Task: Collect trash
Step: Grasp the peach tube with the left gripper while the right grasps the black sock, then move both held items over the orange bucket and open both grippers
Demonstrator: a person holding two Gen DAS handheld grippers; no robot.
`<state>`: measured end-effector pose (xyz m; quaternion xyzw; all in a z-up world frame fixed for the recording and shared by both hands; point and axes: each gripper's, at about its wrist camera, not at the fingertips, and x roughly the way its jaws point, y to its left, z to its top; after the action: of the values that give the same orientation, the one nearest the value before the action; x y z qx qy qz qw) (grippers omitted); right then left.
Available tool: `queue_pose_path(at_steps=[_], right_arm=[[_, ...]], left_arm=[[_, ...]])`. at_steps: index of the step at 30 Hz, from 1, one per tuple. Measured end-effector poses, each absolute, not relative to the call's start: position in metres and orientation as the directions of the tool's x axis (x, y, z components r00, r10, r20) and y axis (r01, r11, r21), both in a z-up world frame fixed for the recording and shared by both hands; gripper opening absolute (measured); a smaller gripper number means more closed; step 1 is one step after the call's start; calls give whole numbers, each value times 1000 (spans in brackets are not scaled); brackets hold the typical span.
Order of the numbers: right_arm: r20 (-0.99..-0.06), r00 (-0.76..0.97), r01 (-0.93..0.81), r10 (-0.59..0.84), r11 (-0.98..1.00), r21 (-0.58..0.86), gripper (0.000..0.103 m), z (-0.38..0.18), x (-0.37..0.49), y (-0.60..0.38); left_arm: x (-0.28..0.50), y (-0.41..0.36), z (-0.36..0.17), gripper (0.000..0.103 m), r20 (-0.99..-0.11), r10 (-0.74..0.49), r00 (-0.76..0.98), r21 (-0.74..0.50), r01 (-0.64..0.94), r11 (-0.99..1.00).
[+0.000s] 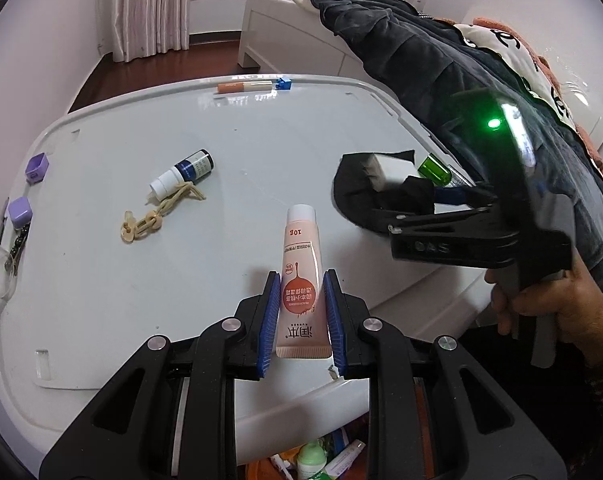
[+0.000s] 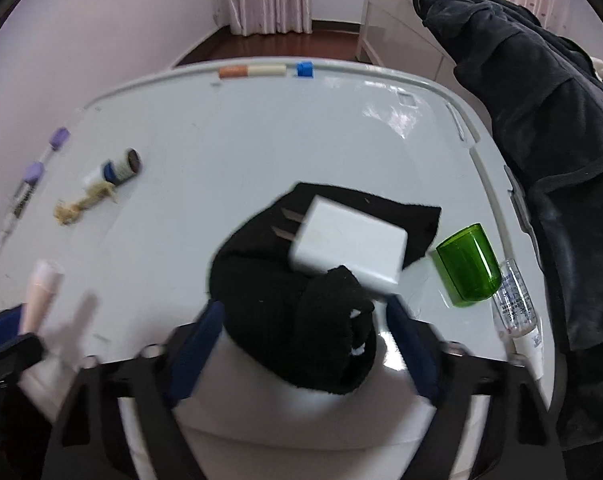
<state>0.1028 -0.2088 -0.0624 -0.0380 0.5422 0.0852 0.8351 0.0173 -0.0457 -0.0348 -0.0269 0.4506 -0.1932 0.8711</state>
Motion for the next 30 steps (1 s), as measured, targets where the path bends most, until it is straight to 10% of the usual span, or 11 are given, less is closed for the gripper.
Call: queue_pose_path(at_steps=[2,13,30], right_arm=[[-912,383,-183,150,979,85,17,-60,105,-210],[-726,336,-159,600,796,584,16,-13,96,-234],[-635,445,-338,632,775,534,16,80,15,-225]], left_arm=[[16,-45,-35,22,-774,-359,522,-219,312,925],[16,-48,-36,22,-772,-369,517,-228,318,920],[-46,-50,2,22,-740,-377,557,-197,357,913]])
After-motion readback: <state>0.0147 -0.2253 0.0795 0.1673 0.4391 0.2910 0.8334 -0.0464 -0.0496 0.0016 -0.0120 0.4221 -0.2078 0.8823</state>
